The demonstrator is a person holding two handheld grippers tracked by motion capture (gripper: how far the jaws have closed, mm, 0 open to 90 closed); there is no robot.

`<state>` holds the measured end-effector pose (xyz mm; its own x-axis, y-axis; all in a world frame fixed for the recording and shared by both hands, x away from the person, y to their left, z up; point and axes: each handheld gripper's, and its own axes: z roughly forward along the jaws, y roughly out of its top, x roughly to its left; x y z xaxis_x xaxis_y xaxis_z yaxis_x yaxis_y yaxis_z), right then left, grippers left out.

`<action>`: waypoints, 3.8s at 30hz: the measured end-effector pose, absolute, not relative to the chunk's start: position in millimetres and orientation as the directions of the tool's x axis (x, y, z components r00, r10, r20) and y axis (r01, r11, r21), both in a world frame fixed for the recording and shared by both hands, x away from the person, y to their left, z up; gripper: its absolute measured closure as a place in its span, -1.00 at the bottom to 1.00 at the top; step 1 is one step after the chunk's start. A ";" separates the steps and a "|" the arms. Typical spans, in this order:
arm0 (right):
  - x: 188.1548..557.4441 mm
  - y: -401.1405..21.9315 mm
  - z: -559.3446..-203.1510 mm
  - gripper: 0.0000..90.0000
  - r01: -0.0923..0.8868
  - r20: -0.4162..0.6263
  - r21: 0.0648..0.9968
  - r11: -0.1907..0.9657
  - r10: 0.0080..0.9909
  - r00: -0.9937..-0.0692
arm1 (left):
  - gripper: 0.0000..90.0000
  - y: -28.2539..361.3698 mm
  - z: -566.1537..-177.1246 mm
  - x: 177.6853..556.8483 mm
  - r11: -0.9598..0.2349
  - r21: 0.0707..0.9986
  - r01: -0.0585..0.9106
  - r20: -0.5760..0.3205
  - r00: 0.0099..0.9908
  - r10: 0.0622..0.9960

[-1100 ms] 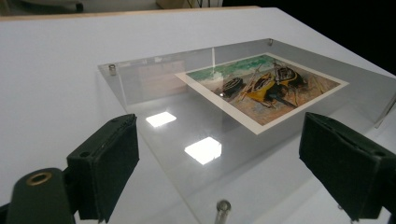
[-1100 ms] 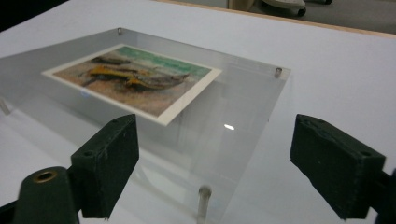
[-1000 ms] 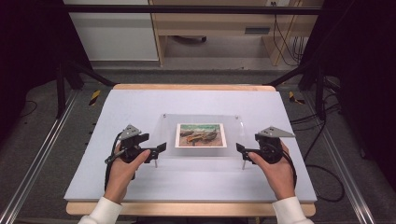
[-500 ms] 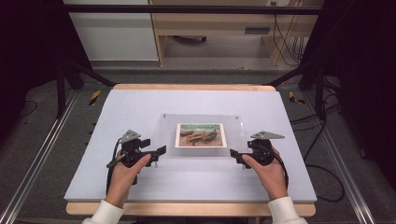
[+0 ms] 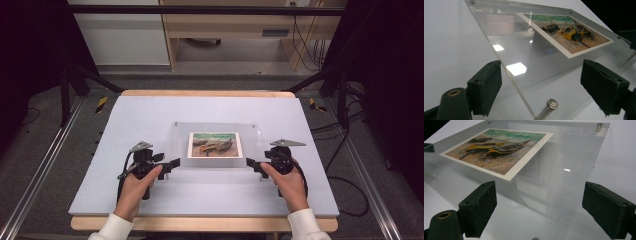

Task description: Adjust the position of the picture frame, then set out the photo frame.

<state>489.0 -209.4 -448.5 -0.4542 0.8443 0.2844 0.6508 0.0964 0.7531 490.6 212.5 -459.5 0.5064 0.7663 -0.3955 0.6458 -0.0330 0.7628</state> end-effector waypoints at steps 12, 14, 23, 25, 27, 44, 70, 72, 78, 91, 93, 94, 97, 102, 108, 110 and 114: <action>491.9 -214.9 -451.7 -0.72 0.706 0.376 0.707 0.040 0.825 -0.423 | -0.61 213.0 -466.4 499.0 0.002 0.725 0.689 -0.485 0.509 0.711; 491.9 -215.5 -452.1 -0.72 0.711 0.386 0.702 0.033 0.822 -0.419 | -0.60 214.3 -466.3 499.5 -0.006 0.728 0.685 -0.478 0.514 0.712; 493.8 -215.5 -456.3 -0.72 0.751 0.468 0.660 -0.006 0.785 -0.405 | -0.57 215.1 -469.6 504.3 0.002 0.718 0.696 -0.508 0.522 0.685; 494.4 -215.1 -456.6 -0.71 0.752 0.469 0.659 -0.006 0.786 -0.404 | -0.56 215.9 -470.3 505.2 0.002 0.716 0.698 -0.515 0.526 0.677; 494.3 -215.1 -456.6 -0.70 0.751 0.467 0.660 -0.007 0.787 -0.403 | -0.52 216.7 -470.4 505.5 0.002 0.716 0.698 -0.516 0.527 0.675; 500.7 -209.7 -454.6 -0.64 0.725 0.429 0.688 0.001 0.805 -0.409 | -0.46 220.4 -464.5 512.3 -0.016 0.716 0.698 -0.495 0.524 0.693; 509.4 -205.2 -452.2 -0.55 0.674 0.381 0.739 0.017 0.814 -0.438 | -0.38 222.9 -459.8 523.6 -0.016 0.752 0.658 -0.444 0.524 0.727; 506.5 -205.7 -451.6 -0.54 0.669 0.376 0.743 0.020 0.815 -0.441 | -0.36 222.3 -459.3 521.6 -0.015 0.755 0.655 -0.440 0.524 0.730; 497.6 -208.4 -449.4 -0.46 0.651 0.351 0.758 0.044 0.814 -0.463 | -0.27 224.0 -457.2 511.0 -0.021 0.769 0.638 -0.422 0.533 0.733; 482.4 -205.5 -446.0 -0.42 0.618 0.283 0.780 0.096 0.827 -0.486 | -0.16 225.8 -455.1 492.4 -0.028 0.778 0.628 -0.403 0.532 0.745; 480.7 -205.5 -445.2 -0.40 0.615 0.273 0.781 0.106 0.828 -0.490 | -0.16 225.4 -454.5 490.9 -0.034 0.779 0.626 -0.396 0.533 0.748; 480.7 -205.5 -445.2 -0.40 0.615 0.273 0.781 0.106 0.828 -0.490 | -0.16 225.4 -454.5 490.9 -0.034 0.779 0.626 -0.396 0.533 0.748; 477.2 -206.4 -444.4 -0.36 0.612 0.269 0.783 0.109 0.828 -0.491 | -0.16 224.3 -453.2 488.1 -0.042 0.780 0.624 -0.385 0.532 0.754; 474.7 -206.2 -444.2 -0.33 0.595 0.240 0.793 0.130 0.831 -0.502 | -0.12 226.1 -451.7 485.6 -0.056 0.777 0.627 -0.379 0.538 0.753; 468.1 -206.8 -443.2 -0.26 0.584 0.219 0.799 0.144 0.834 -0.506 | -0.09 225.7 -450.7 481.3 -0.071 0.782 0.620 -0.362 0.543 0.758; 466.4 -206.5 -442.6 -0.24 0.586 0.216 0.797 0.146 0.837 -0.503 | -0.09 225.2 -450.1 478.5 -0.079 0.782 0.618 -0.352 0.543 0.763; 464.4 -206.8 -442.3 -0.21 0.578 0.204 0.801 0.156 0.836 -0.509 | -0.08 225.7 -449.5 476.8 -0.092 0.782 0.617 -0.343 0.547 0.764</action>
<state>464.4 -206.8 -442.4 -0.5087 0.8364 0.2044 0.5778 0.1556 0.8012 476.8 225.7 -449.5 0.5471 0.7637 -0.3425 0.6171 -0.0916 0.7816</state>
